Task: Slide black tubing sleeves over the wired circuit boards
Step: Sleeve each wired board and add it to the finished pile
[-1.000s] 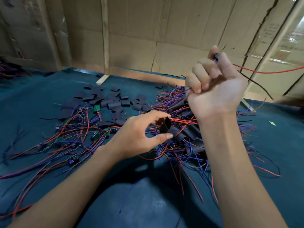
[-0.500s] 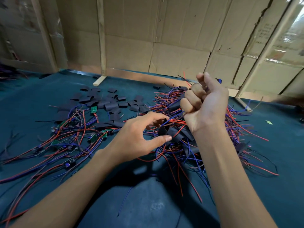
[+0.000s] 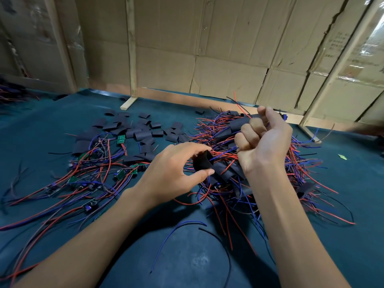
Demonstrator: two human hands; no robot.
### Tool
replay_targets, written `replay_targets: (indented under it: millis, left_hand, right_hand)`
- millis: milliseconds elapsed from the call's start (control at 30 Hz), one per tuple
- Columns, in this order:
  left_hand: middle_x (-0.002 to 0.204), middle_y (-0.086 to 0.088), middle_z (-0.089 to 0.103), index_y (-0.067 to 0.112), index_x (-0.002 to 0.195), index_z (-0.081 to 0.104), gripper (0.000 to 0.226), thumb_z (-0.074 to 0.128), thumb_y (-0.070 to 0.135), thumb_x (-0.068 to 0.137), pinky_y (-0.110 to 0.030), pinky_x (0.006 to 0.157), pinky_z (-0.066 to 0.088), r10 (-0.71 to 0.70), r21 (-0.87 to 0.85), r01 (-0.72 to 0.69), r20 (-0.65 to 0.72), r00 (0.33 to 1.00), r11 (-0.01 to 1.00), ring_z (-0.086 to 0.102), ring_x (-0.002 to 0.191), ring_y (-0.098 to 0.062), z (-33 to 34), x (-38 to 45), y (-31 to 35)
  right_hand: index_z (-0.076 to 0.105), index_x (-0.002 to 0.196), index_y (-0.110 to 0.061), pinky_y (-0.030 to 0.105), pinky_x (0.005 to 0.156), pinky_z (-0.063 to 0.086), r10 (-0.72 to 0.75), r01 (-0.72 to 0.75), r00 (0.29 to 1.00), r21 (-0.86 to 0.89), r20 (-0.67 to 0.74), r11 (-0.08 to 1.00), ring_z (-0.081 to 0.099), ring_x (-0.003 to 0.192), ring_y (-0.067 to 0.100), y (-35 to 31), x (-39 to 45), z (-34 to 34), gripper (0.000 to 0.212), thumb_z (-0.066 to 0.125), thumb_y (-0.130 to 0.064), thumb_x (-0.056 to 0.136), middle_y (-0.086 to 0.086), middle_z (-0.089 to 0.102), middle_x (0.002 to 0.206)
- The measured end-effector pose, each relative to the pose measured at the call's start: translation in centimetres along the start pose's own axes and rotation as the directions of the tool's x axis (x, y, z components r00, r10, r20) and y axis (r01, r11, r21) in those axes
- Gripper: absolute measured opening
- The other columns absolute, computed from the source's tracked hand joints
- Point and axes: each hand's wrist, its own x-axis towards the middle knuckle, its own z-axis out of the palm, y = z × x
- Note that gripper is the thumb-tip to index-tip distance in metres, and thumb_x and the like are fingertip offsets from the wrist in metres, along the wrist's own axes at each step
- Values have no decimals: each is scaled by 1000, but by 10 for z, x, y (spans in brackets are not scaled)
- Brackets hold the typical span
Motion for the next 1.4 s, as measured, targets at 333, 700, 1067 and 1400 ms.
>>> replay_targets:
  millis: [333,700,1067,1400]
  left_hand:
    - [101,2,70,14,124,68,43,71,38,88,-37,72,45,211,292,-190,-42,977,937,62,87,-21,-1,4,-4]
    - [101,-6,74,3,113,71,34,77,17,83,-36,78,47,216,114,-205,-93,972,972,58,92,-14,4,1,7]
    - [71,26,64,18,95,80,13,76,16,83,-12,62,38,-5,-19,0,-261,965,1000,52,64,-13,5,3,-1]
    - [77,11,73,15,93,80,19,79,2,80,-28,62,40,-51,110,93,-337,940,989,41,64,-10,-15,7,-31]
  right_hand:
    - [54,76,-19,16,39,14,-40,42,996,-25,80,999,8,40,9,10,-8,1,32,44,-26,105,-6,14,54]
    - [53,74,-17,17,43,15,8,1,975,-39,221,999,9,39,9,39,-14,-4,30,46,-25,103,-5,14,51]
    - [61,78,-7,35,60,38,-73,228,925,-390,373,892,43,55,19,44,-5,-11,33,49,-33,94,0,44,60]
    - [64,92,-13,23,45,25,46,6,984,-290,172,957,32,47,12,34,2,-17,23,47,-20,104,-5,38,59]
